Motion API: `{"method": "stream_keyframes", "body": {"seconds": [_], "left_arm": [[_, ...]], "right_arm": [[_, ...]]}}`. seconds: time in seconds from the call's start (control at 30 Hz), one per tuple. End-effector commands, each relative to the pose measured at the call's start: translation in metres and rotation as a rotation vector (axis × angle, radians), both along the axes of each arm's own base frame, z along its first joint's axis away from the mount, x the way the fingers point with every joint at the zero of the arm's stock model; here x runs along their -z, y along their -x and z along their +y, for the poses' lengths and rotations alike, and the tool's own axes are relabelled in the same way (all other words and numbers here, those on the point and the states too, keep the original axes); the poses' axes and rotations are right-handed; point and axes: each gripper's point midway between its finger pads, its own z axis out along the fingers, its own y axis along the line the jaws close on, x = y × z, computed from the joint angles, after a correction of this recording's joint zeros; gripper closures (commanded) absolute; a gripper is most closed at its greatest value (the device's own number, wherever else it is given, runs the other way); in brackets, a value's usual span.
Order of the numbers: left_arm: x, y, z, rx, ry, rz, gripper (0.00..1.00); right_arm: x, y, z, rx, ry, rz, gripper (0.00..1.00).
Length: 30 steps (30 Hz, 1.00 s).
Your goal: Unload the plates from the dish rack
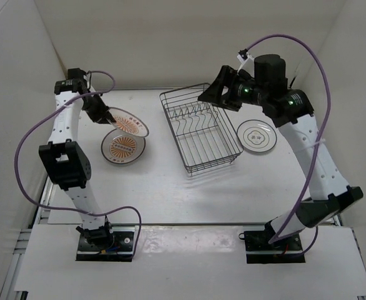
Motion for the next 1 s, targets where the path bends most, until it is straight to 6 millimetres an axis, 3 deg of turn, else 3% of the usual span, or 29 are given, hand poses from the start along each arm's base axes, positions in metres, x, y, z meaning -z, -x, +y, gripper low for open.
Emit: {"method": "stream_keyframes", "body": {"seconds": [0.0,0.07,0.1,0.13,0.37,0.4,0.53,0.6,0.63,0.67,0.77,0.8,0.87,0.97], "left_arm": [[0.018,0.007,0.036,0.007,-0.150,0.051,1.00],[0.038,0.010,0.054,-0.031,-0.181,0.120,1.00],[0.043,0.012,0.055,-0.040,-0.170,0.141,1.00],[0.047,0.012,0.061,-0.055,-0.164,0.148,1.00],[0.085,0.016,0.059,-0.005,-0.094,0.213,1.00],[0.087,0.015,0.058,-0.001,-0.086,0.215,0.97],[0.095,0.013,0.044,0.008,0.007,0.224,0.62],[0.101,0.014,0.039,-0.001,0.041,0.243,0.53],[0.102,0.015,0.038,-0.001,0.043,0.250,0.40],[0.102,0.016,0.037,-0.001,0.046,0.254,0.35],[0.108,0.023,0.039,-0.016,0.042,0.293,0.21],[0.111,0.027,0.038,-0.033,0.054,0.317,0.19],[0.117,0.034,0.037,-0.065,0.076,0.361,0.13],[0.118,0.041,0.041,-0.091,0.068,0.399,0.05]], "right_arm": [[-0.015,0.020,-0.029,0.025,0.051,-0.125,0.24],[-0.004,0.020,-0.038,0.050,0.081,-0.127,0.24],[-0.017,0.032,-0.045,0.058,0.068,-0.166,0.22],[-0.009,0.033,-0.048,0.064,0.081,-0.154,0.20],[0.005,0.038,-0.063,0.105,0.104,-0.143,0.17],[0.006,0.035,-0.062,0.105,0.110,-0.137,0.17],[0.009,0.031,-0.061,0.104,0.112,-0.123,0.17],[0.011,0.027,-0.060,0.110,0.113,-0.114,0.25],[0.013,0.028,-0.059,0.107,0.114,-0.111,0.31],[0.014,0.027,-0.060,0.113,0.115,-0.108,0.47],[0.020,0.025,-0.061,0.126,0.124,-0.093,0.68],[0.020,0.026,-0.062,0.128,0.125,-0.094,0.83],[0.029,0.023,-0.061,0.134,0.134,-0.068,1.00],[0.035,0.023,-0.063,0.146,0.134,-0.049,1.00]]}}
